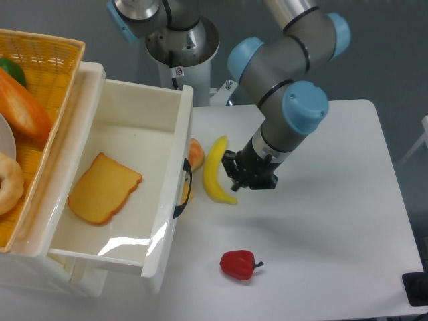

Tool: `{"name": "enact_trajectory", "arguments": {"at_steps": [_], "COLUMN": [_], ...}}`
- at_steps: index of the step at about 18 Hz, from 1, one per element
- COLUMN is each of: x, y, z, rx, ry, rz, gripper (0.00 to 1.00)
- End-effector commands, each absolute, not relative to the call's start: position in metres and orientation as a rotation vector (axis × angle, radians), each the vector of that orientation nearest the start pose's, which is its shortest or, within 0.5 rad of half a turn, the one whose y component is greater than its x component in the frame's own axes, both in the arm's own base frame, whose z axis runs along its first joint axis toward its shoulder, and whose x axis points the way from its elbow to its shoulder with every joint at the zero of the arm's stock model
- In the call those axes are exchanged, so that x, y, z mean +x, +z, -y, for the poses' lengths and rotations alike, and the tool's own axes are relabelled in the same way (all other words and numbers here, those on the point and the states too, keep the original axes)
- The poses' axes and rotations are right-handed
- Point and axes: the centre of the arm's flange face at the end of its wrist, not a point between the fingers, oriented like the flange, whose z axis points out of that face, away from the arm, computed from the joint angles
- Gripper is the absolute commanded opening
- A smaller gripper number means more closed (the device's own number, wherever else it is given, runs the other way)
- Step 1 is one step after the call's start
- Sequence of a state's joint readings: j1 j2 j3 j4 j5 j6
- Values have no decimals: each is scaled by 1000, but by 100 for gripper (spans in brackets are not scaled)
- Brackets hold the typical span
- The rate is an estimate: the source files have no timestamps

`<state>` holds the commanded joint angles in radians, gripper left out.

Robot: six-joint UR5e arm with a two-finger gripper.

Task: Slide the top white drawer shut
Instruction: 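Lower the gripper against the drawer front beside its black handle, then push the drawer front with the gripper into the cabinet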

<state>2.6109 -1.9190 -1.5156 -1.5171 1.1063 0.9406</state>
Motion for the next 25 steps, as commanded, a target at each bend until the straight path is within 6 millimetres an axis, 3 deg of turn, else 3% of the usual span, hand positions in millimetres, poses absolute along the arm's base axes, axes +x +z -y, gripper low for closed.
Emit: {"name": "enact_trajectory", "arguments": {"at_steps": [5, 13, 25], "x": [-412, -411, -392], "y": [340, 346, 353], "z": [-474, -480, -494], "rx": [-2768, -2719, -2727], "ry": [-682, -704, -701], "rz": [246, 246, 196], "gripper": [0, 0, 0]}}
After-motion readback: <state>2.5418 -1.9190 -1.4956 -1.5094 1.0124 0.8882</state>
